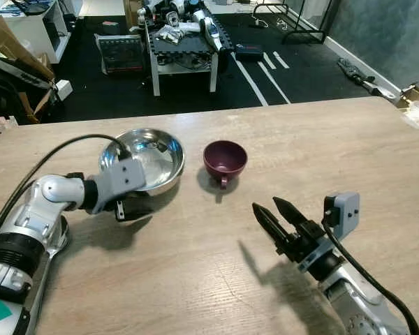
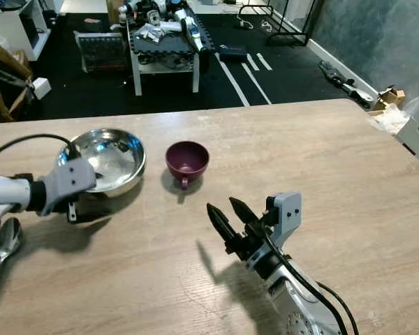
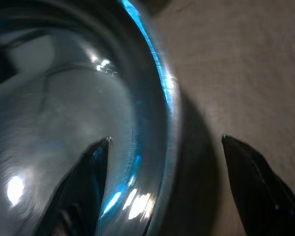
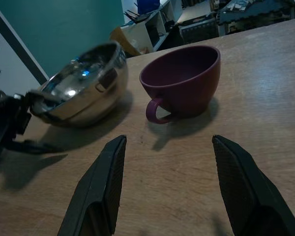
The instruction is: Setting the table
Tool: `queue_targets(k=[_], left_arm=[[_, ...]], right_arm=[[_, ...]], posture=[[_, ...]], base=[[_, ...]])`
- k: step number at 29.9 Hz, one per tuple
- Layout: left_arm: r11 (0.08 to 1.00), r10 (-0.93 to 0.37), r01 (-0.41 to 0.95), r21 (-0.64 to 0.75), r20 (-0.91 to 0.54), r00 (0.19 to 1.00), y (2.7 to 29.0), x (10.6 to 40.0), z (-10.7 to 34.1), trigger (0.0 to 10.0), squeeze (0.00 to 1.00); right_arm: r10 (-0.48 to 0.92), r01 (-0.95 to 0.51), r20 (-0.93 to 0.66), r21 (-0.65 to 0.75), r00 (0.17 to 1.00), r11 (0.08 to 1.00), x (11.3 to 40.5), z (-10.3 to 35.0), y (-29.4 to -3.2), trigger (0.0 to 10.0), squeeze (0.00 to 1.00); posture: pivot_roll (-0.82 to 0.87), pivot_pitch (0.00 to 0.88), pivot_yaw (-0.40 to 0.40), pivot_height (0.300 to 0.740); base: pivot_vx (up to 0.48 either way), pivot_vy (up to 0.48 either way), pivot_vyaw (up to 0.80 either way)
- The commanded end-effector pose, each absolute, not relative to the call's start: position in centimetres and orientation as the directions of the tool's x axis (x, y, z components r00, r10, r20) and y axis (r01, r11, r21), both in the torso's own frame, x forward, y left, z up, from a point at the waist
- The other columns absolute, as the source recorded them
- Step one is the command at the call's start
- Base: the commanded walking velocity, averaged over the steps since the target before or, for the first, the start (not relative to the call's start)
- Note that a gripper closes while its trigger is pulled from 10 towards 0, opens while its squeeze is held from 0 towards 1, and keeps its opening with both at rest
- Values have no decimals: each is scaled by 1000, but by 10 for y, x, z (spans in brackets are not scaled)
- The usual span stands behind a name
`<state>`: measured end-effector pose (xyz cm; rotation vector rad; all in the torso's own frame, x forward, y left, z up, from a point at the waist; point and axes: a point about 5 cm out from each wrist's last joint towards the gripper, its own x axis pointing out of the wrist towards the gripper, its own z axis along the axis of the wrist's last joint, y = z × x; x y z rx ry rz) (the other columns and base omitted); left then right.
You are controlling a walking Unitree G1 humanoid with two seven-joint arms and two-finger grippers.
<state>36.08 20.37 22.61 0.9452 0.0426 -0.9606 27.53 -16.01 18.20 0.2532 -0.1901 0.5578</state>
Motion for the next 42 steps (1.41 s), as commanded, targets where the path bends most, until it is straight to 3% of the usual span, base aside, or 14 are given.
queue_targets(k=[1, 16, 20, 22, 26, 27, 33, 38, 39, 42], left_arm=[[165, -662, 746, 645, -488, 568, 206, 357, 211, 0, 0], [152, -655, 607, 780, -381, 653, 205, 364, 225, 0, 0], [95, -666, 554, 827, -361, 653, 201, 361, 229, 0, 0], [-31, -670, 451, 892, -353, 653, 194, 356, 236, 0, 0], [-100, -674, 349, 932, -322, 665, 184, 355, 244, 0, 0], [-157, -683, 315, 936, -333, 650, 179, 353, 245, 10000, 0], [-272, -718, 192, 943, -332, 612, 162, 347, 249, 10000, 0], [-283, -743, 140, 949, -309, 593, 153, 345, 254, 10000, 0], [-280, -755, 116, 953, -293, 587, 149, 345, 256, 10000, 0], [-269, -782, 56, 962, -252, 570, 137, 345, 261, 10000, 0]], right_arm=[[489, -534, 237, 196, 840, 822, 272, 181, -163, 10000, 0], [482, -532, 245, 212, 841, 820, 278, 183, -159, 10000, 0], [474, -529, 256, 224, 843, 819, 278, 184, -158, 10000, 0], [476, -543, 282, 252, 833, 801, 280, 190, -155, 10000, 0], [473, -571, 341, 300, 812, 764, 283, 204, -147, 10000, 0], [471, -587, 373, 320, 799, 743, 286, 212, -142, 10000, 0], [482, -622, 406, 372, 776, 689, 295, 223, -123, 10000, 0], [490, -619, 387, 376, 781, 689, 298, 221, -116, 10000, 0], [498, -618, 372, 371, 783, 693, 299, 219, -113, 10000, 1000], [509, -610, 339, 363, 791, 705, 301, 215, -110, 10000, 1000]], posture=[[26, 231, 54, 740], [54, 204, 58, 740], [59, 194, 60, 740], [73, 182, 59, 740], [79, 177, 59, 740], [85, 164, 59, 740], [87, 143, 60, 740], [90, 138, 60, 740], [89, 135, 60, 740], [87, 132, 60, 740]], base=[[0, 0, 0], [0, 0, 0], [0, 0, 0], [0, 0, 0], [0, 0, 0], [0, 0, 0], [0, 0, 0], [0, 0, 0], [0, 0, 0], [0, 0, 0]])
